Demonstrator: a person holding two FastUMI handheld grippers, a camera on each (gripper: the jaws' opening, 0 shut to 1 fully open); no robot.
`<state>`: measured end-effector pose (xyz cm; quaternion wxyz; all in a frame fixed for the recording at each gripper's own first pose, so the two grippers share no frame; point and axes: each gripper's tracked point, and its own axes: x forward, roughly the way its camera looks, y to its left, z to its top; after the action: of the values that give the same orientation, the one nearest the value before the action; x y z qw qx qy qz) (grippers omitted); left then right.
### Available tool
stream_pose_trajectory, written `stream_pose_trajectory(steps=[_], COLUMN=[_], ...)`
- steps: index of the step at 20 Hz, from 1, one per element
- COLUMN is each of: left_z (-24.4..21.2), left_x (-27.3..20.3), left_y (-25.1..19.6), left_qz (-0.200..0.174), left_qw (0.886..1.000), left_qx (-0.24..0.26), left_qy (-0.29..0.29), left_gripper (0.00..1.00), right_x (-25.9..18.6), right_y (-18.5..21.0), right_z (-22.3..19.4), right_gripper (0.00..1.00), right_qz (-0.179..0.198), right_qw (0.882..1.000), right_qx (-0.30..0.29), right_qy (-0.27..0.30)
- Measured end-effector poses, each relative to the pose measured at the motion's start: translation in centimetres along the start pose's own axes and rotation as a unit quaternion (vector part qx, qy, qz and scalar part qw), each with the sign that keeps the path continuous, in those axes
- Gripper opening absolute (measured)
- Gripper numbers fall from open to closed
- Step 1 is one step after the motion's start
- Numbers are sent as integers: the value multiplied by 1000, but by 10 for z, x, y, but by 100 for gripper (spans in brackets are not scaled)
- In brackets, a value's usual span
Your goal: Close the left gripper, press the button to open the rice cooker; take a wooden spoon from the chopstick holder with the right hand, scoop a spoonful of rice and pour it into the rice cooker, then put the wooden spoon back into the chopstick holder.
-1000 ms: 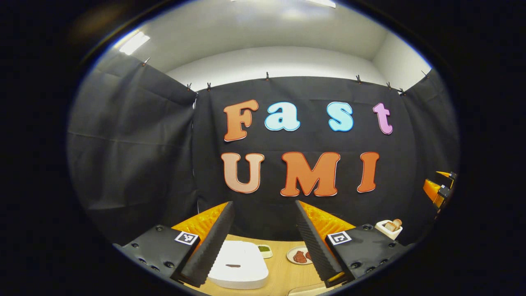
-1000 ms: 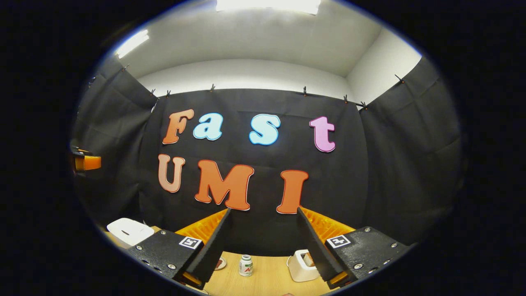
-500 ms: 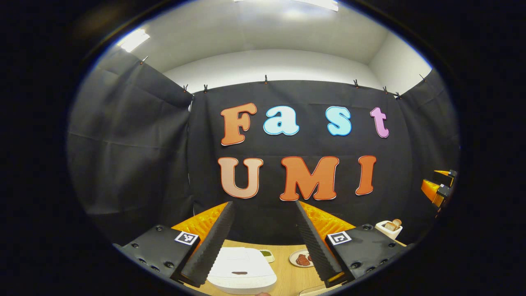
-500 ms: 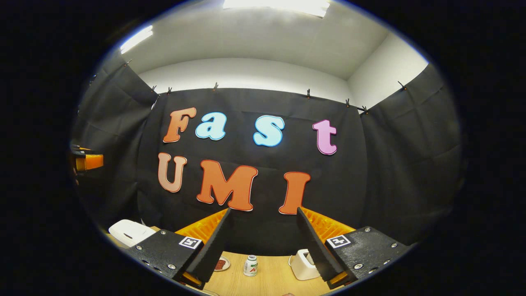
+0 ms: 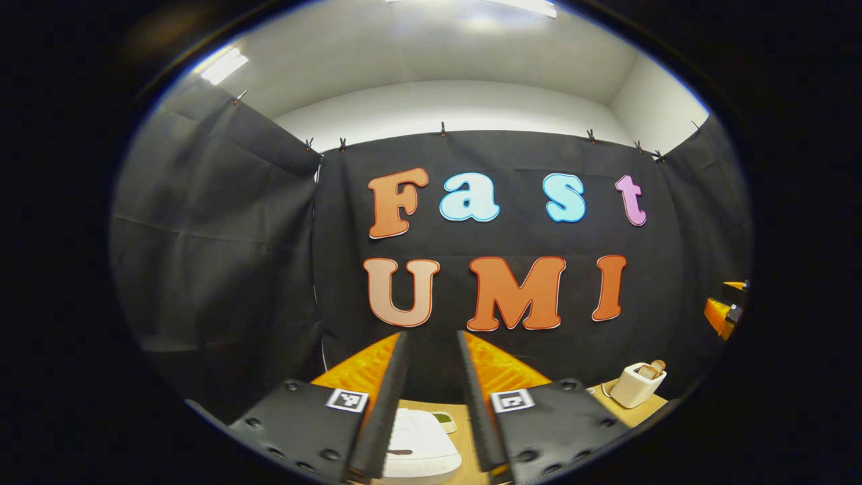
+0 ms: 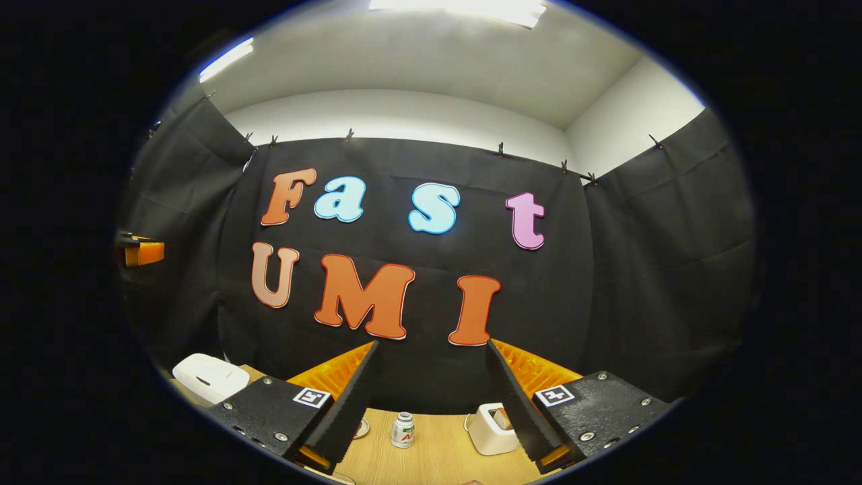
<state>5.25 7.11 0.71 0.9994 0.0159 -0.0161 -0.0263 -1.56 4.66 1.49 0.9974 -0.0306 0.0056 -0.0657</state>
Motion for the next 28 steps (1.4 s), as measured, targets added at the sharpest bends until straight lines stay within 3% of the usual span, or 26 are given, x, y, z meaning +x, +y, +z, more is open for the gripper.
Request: stream_pose_trajectory(steps=[2,3,7,8,11,12,14,15,20,24,28], left_z=[-13,-21,-67,-83,-128,-143,-172,-187,-248,-295,-346], left_x=[6,8,24,25,35,37,41,43,50,46,45], left_y=[10,7,13,14,24,27,36,39,51,40,43], left_qz=[17,12,16,14,17,17,24,21,27,10,17], left_qw=[1000,999,992,988,971,965,950,942,901,858,830], left_qx=[-9,-14,-25,-28,-48,-55,-68,-78,-120,-172,-181], left_qy=[23,37,124,152,232,256,305,326,415,483,528], left_gripper=[12,6,10,6,10,6,10,6,6,5,5], right_x=[-2,-2,-8,-9,-16,-18,-24,-28,-42,-49,-54], right_y=[-3,-4,-12,-13,-19,-23,-28,-29,-35,-40,-40], right_z=[-3,-5,-13,-17,-30,-37,-46,-50,-60,-64,-70], right_gripper=[95,95,95,95,95,95,95,95,95,95,95], right_qz=[-4,-7,-19,-21,-34,-43,-54,-59,-84,-102,-112], right_qw=[1000,1000,1000,1000,999,998,996,996,993,991,988], right_qx=[-3,-3,-5,-5,-15,-24,-33,-34,-26,-23,-29], right_qy=[5,7,17,21,36,44,59,64,80,89,98])
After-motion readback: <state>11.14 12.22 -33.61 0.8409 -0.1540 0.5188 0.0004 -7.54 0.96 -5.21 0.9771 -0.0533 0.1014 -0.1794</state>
